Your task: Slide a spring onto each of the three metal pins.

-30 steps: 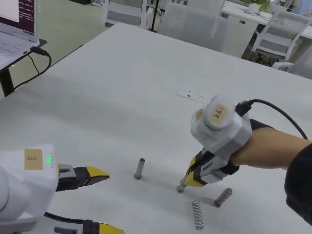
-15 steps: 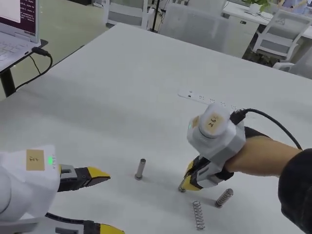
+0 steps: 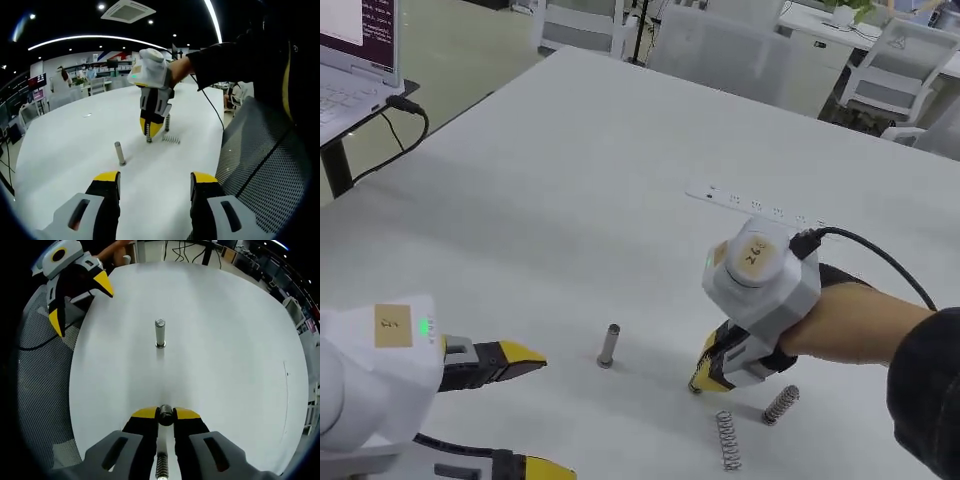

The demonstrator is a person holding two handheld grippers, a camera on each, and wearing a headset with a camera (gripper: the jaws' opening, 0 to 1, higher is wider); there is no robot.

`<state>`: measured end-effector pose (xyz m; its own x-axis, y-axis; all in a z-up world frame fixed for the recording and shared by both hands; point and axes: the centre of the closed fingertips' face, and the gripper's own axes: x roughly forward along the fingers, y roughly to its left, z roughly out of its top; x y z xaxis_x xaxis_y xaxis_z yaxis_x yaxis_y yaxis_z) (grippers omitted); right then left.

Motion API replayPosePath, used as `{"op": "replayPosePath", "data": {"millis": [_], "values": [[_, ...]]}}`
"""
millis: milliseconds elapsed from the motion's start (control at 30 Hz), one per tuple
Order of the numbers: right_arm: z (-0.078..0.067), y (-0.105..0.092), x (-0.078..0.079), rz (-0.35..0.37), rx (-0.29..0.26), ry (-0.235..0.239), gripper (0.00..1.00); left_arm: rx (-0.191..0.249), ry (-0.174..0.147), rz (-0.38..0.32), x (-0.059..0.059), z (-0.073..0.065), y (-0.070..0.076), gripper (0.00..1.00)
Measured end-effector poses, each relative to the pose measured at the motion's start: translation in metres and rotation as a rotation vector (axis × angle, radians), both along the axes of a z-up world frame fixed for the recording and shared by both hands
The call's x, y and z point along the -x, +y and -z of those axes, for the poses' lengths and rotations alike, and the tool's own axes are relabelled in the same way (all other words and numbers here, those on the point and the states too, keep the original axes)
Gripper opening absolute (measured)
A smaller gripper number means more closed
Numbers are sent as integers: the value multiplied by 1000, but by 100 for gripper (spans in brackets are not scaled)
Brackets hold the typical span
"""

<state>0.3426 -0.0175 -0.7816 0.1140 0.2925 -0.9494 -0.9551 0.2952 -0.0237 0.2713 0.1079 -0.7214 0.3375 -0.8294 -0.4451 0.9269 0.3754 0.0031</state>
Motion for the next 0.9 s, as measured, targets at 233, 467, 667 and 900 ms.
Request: {"op": "replayPosePath", "data": {"millis": [233,467,667,900], "values": [[1,0,2,7,-8,9,17,-3,3,1,1,1,0,52],[-2,-2,1,21,-21,-6,21,-5,3,5,0,2,-1,52],[-4,-7,3,41,-28,-4,20,-7,3,12,1,2,-3,51],[-7,-9,7,56,-34,-13,20,-8,3,20,2,2,-5,51]]}}
